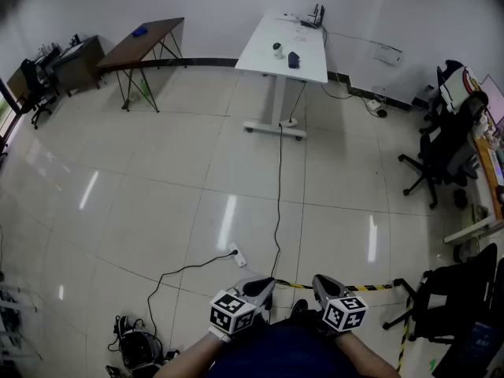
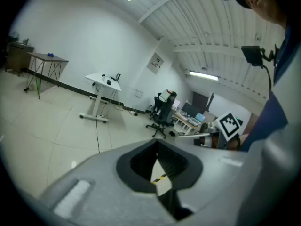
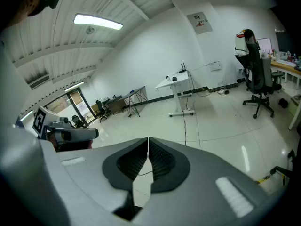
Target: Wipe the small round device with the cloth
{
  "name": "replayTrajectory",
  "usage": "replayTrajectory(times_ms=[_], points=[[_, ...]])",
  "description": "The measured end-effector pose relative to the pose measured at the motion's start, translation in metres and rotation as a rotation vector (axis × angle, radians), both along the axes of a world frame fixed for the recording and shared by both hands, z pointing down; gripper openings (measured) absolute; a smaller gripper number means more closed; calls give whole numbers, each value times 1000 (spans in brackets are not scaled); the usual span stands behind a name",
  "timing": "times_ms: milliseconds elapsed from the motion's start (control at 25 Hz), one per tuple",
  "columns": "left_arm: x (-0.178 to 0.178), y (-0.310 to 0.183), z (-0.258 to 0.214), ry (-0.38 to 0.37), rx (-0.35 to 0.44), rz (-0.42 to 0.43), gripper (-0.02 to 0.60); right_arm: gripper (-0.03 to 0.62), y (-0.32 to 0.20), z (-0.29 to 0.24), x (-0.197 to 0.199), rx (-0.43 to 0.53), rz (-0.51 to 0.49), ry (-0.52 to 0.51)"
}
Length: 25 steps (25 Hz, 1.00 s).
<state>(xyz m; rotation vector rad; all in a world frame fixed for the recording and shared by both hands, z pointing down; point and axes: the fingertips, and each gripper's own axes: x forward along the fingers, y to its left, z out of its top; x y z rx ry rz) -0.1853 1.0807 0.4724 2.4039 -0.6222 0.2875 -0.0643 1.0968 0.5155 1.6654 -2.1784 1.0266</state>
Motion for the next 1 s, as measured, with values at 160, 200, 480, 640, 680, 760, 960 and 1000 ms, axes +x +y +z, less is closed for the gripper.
replayTrajectory(times_ms=[160,200,480,640,680,760,960,1000], points=[[-22,-3,17,-15,-37,-1,3,15,-3,3,-21,-3,-11,9],[-24,-5,18,-13,-43,-10,2,15,-4,3,-22,-5,-11,11],[-21,-27,16,-19,-49,-37,3,15,-27,12,-27,-11,-34,-12],[-16,-44,23,-57,-37,-45,3,15,-51,17,-24,-4,-55,-46],[-15,-49,23,-68,-36,-50,3,15,-58,18,-22,-2,-61,-54],[-10,-61,24,-86,-35,-61,2,15,-72,20,-16,-2,-72,-64],[26,-97,20,-98,-26,-99,2,15,-108,28,16,-16,-89,-86],[37,-103,18,-100,-23,-103,3,15,-112,29,24,-21,-88,-93]])
